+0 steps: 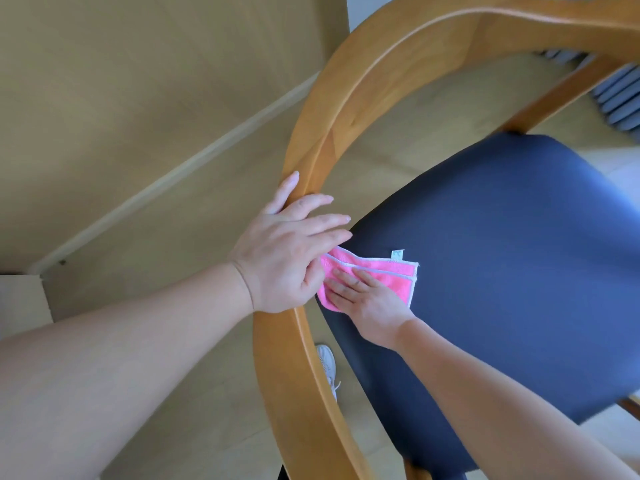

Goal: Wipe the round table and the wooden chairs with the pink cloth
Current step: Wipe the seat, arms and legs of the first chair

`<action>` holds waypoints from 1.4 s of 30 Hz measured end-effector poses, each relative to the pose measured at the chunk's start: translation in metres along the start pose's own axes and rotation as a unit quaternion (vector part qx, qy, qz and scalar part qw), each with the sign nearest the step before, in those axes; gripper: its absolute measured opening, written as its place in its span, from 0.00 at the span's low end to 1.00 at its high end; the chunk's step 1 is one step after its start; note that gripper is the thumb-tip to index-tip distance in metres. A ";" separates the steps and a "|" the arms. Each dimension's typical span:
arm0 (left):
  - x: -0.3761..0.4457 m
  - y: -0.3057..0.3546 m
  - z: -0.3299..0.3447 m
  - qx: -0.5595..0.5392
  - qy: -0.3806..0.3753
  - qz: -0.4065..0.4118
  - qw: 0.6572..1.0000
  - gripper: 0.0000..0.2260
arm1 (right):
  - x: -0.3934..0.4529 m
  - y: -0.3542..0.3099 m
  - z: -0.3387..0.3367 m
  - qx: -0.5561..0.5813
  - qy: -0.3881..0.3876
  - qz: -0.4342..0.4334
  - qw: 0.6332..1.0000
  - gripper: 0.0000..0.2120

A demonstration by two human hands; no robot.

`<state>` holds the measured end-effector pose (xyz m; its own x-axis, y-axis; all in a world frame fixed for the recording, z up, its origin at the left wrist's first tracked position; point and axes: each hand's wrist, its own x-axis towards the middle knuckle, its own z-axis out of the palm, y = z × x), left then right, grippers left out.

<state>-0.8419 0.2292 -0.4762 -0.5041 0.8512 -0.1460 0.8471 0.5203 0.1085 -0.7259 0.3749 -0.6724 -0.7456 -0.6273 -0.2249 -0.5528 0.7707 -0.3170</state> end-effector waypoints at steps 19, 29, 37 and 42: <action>0.004 0.001 -0.004 0.071 -0.069 0.024 0.995 0.24 | -0.026 0.137 -0.033 0.078 0.118 0.107 0.984 0.32; 0.006 0.003 -0.005 0.053 -0.069 0.016 0.996 0.23 | -0.049 0.211 -0.055 0.058 0.142 0.276 0.949 0.31; 0.006 0.003 -0.005 0.047 -0.073 0.012 0.996 0.23 | -0.070 0.259 -0.063 0.089 0.195 0.399 0.891 0.33; 0.007 0.004 -0.005 0.043 -0.068 0.012 0.997 0.23 | -0.070 0.256 -0.061 0.100 0.228 0.385 0.889 0.27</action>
<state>-0.8432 0.2377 -0.4719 -0.4613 0.8428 -0.2774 0.8728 0.4872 0.0288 -0.8381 0.6232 -0.6814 -0.9728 0.2228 -0.0632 0.2292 0.8878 -0.3991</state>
